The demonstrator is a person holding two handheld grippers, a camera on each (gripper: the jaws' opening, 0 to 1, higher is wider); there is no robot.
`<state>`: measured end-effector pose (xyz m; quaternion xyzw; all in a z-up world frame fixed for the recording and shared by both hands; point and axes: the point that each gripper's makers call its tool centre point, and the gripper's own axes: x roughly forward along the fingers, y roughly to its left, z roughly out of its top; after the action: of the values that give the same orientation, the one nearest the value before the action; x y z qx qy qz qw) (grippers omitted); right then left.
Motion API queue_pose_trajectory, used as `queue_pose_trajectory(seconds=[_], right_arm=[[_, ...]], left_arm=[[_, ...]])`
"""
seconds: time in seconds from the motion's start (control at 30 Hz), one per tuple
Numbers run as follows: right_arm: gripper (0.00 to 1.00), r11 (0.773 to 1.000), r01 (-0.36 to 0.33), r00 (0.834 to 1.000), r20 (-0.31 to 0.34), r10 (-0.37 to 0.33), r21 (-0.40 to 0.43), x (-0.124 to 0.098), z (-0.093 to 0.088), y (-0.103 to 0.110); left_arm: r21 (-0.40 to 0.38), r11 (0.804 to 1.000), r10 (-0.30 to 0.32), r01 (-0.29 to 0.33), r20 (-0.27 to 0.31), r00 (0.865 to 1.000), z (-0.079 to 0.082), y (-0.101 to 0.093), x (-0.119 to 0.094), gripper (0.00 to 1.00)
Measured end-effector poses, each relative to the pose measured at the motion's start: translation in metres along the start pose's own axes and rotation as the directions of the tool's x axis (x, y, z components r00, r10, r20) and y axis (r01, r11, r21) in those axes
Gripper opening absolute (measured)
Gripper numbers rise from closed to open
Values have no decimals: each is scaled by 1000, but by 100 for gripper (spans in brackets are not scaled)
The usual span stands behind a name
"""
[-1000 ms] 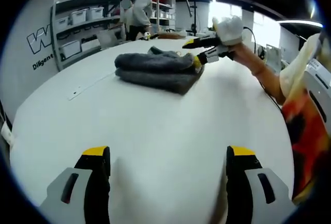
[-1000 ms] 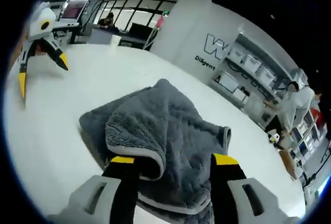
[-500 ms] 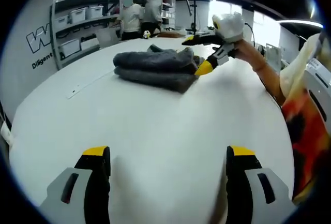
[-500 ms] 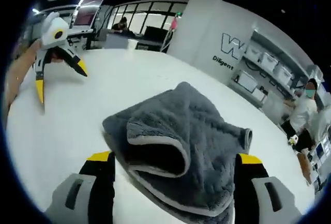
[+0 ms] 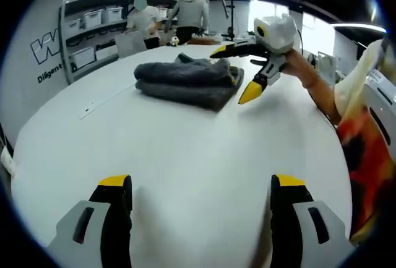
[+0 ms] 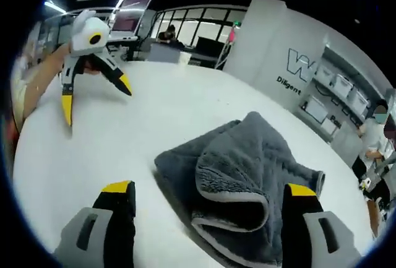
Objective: Open the folded towel by lifting each exposed corner and separating the folded layers until the towel lies flat within the target outline without major curled edges
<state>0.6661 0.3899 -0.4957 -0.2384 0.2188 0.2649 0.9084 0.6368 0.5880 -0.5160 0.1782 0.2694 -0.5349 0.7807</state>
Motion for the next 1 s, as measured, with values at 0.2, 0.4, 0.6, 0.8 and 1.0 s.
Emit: queue_pose_trajectory(seconds=[0.2, 0.4, 0.6, 0.8, 1.0], right_arm=[[99, 1000, 5, 1000, -7, -5, -6, -1, -1, -2], [99, 1000, 12, 1000, -2, -12, -6, -8, 1, -6], [99, 1000, 3, 1000, 10, -2, -12, -12, 4, -5], [99, 1000, -4, 1000, 24, 5, -20, -16, 9, -3], [99, 1000, -20, 999, 42, 21, -23, -18, 13, 1]], left_arm=[[-8, 1000, -10, 11, 22, 1000, 4, -2, 1, 91], [-27, 1000, -10, 12, 59, 998, 11, -2, 2, 90], [-55, 998, 20, -15, 88, 996, 17, 6, 0, 89], [-78, 996, 54, -46, 98, 994, 23, 11, 3, 89], [-57, 994, 95, -90, 82, 992, 36, 14, 7, 88]])
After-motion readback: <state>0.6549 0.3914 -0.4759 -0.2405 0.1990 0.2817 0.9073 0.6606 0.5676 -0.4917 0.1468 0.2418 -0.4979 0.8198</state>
